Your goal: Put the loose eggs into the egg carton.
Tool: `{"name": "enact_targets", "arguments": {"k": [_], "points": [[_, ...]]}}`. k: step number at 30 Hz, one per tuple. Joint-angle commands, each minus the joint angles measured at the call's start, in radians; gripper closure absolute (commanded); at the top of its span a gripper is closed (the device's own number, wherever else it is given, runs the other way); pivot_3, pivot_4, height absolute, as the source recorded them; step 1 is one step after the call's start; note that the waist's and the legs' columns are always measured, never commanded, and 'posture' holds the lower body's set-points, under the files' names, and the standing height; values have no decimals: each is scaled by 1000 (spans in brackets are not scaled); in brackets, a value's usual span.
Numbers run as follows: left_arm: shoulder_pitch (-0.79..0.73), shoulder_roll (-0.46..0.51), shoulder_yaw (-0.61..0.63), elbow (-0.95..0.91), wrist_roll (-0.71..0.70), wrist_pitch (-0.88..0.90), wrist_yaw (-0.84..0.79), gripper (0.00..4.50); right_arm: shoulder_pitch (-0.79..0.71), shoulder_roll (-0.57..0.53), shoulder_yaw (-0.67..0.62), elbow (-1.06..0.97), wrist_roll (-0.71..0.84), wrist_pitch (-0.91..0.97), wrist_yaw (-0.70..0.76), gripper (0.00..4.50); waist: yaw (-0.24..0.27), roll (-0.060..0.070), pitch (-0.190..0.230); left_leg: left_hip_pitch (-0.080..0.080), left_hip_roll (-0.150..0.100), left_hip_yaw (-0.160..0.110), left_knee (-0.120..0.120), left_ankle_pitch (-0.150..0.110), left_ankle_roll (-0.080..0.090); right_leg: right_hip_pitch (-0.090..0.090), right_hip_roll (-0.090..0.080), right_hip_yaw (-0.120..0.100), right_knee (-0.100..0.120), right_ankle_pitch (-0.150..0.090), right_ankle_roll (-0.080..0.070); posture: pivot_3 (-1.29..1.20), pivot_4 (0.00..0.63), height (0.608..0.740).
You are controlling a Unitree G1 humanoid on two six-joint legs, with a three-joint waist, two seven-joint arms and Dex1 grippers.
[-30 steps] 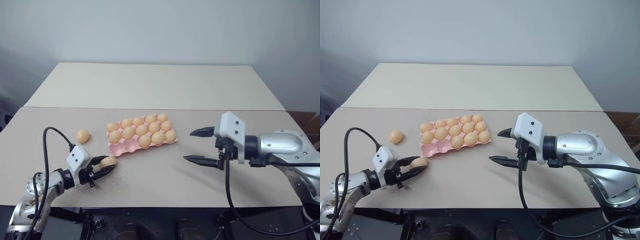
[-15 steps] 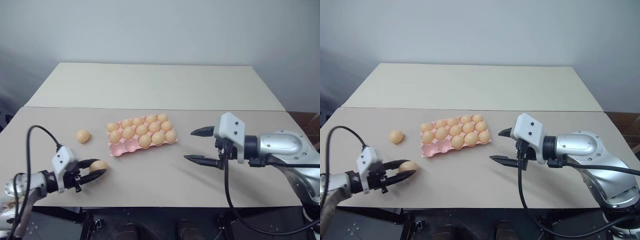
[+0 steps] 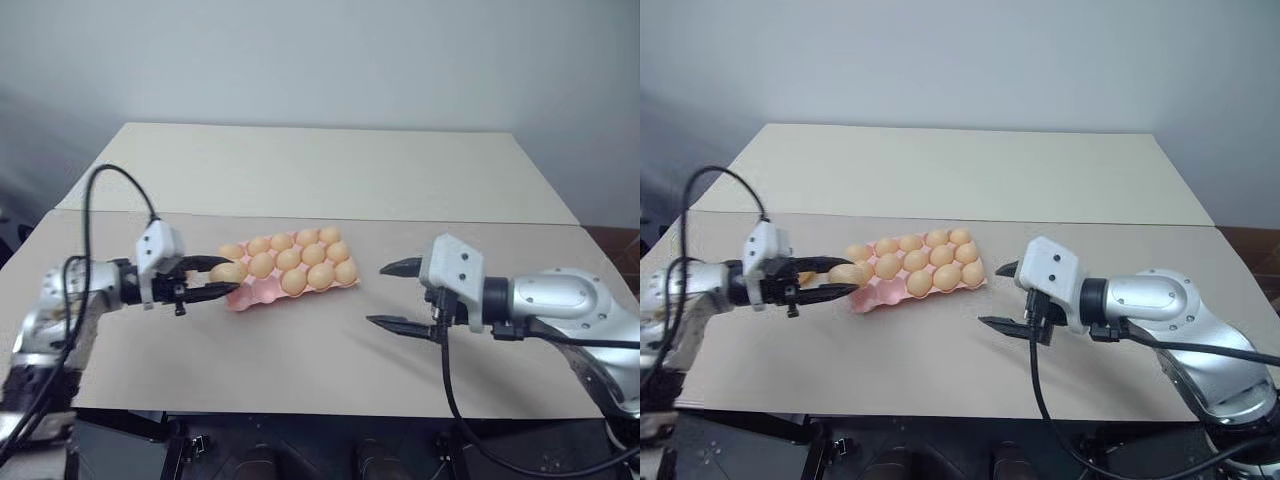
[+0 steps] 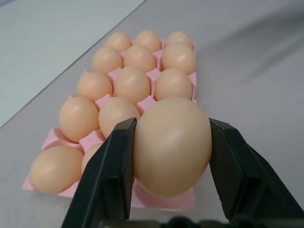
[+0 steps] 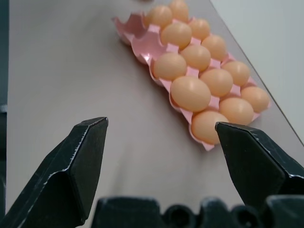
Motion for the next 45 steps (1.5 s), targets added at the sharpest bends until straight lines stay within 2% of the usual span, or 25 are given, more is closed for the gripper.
{"name": "enact_targets", "arguments": {"k": [1,10,13,18,23,32,39,45], "points": [[-103,-33,-47,111,68,-113,-29,2243,11,-6,-28,-54,-2,-8,-25,279,1,0,0,0,0,0,1,0,0,0,0,0,0,0,0,0,150,740],[-200,-70,-90,235,96,-187,-138,2243,66,5,-51,-109,17,29,-92,279,-2,0,0,-2,0,-1,3,0,0,0,0,0,1,0,0,0,150,740],[-209,-77,-91,246,93,-193,-165,1597,67,9,-54,-112,27,42,-106,279,-1,0,0,-1,0,-1,4,0,0,0,0,0,2,0,0,0,150,740],[-239,-110,-122,301,174,-277,-117,34,75,0,-45,-107,24,34,-108,279,4,0,0,-2,0,-1,4,0,0,0,0,0,1,0,0,0,150,740],[-249,-115,-87,296,142,-270,-128,34,68,-1,-47,-103,29,32,-105,279,0,0,0,-3,0,-2,6,0,0,0,0,-1,2,0,0,0,150,740],[-188,-20,11,228,97,-253,-116,34,64,-10,-39,-92,22,23,-94,279,-2,0,0,-3,0,-3,7,0,0,0,0,-1,2,0,1,0,150,740],[11,97,150,82,31,-186,-87,34,57,-13,-42,-77,25,-4,-60,279,-7,0,0,-4,1,-2,7,0,1,0,0,-1,2,0,1,0,150,740],[261,136,317,-112,-27,-96,-1,34,49,-13,-35,-61,21,-46,-17,279,-3,0,0,-3,1,-2,7,0,1,0,0,-2,2,0,1,0,150,740]]}}
